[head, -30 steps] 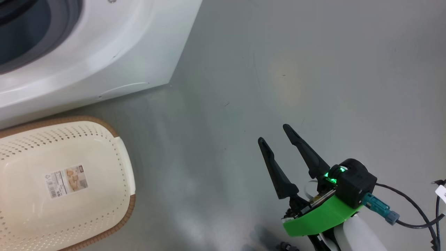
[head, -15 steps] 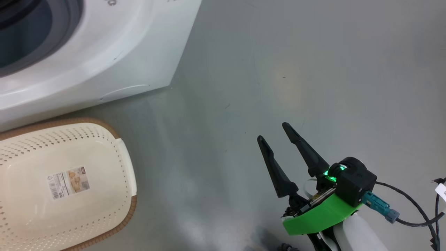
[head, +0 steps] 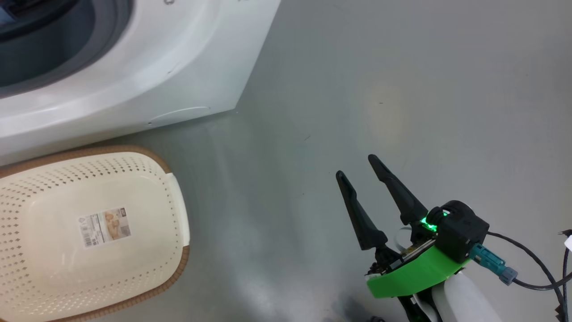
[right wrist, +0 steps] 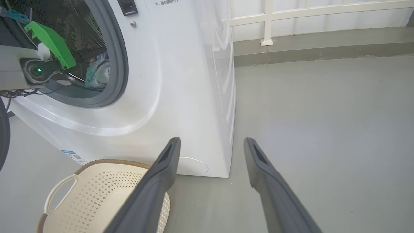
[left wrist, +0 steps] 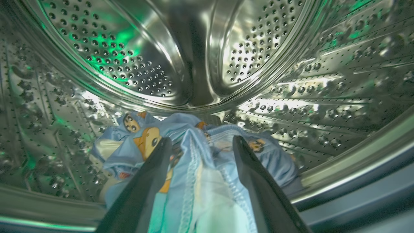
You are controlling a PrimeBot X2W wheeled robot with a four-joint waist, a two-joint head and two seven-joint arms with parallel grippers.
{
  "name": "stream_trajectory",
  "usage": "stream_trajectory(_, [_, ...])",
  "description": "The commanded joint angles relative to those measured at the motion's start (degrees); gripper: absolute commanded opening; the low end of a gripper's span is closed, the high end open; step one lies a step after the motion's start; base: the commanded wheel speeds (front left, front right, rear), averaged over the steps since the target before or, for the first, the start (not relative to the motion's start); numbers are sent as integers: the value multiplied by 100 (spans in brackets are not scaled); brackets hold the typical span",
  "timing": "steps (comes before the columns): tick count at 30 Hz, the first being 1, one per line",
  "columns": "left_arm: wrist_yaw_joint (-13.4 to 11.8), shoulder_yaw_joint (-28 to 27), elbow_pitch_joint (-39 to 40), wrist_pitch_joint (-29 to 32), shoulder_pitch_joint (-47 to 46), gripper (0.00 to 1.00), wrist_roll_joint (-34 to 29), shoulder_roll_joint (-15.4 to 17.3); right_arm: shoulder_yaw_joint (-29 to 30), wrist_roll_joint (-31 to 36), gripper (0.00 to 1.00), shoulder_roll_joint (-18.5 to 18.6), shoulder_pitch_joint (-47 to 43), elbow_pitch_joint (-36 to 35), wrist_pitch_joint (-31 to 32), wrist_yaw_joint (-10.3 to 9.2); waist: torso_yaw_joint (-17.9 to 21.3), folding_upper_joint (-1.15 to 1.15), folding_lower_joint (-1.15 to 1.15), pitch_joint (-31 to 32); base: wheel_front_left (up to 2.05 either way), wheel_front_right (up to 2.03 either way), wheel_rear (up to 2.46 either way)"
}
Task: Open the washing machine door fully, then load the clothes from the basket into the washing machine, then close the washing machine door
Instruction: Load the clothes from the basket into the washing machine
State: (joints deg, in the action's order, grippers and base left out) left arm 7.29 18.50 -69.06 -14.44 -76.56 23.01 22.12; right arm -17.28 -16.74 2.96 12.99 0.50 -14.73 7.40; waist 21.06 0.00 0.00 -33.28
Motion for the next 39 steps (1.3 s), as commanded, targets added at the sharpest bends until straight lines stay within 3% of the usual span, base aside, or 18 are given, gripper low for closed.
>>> stream_trajectory(1, [14, -101, 234, -53, 120, 100, 67, 137, -42, 31, 100, -8, -35, -125, -27, 9, -75, 0, 0, 38, 0, 0, 0])
stream_trajectory(12, [18, -550, 1229, -55, 848, 100, 236, -208, 157, 135, 100, -8, -53, -92, -27, 9, -399, 0, 0, 168, 0, 0, 0])
stream_trajectory(28, [-50, -1273, 2914, -55, 2816, 100, -469, -727, 617, 113, 100, 231, -450, -49, -27, 9, -867, 0, 0, 776, 0, 0, 0])
stream_trajectory(39, [-37, -1745, 3590, -55, 3975, 100, -790, -1124, 843, 23, 100, 432, -787, 36, -27, 9, -1096, 0, 0, 1282, 0, 0, 0])
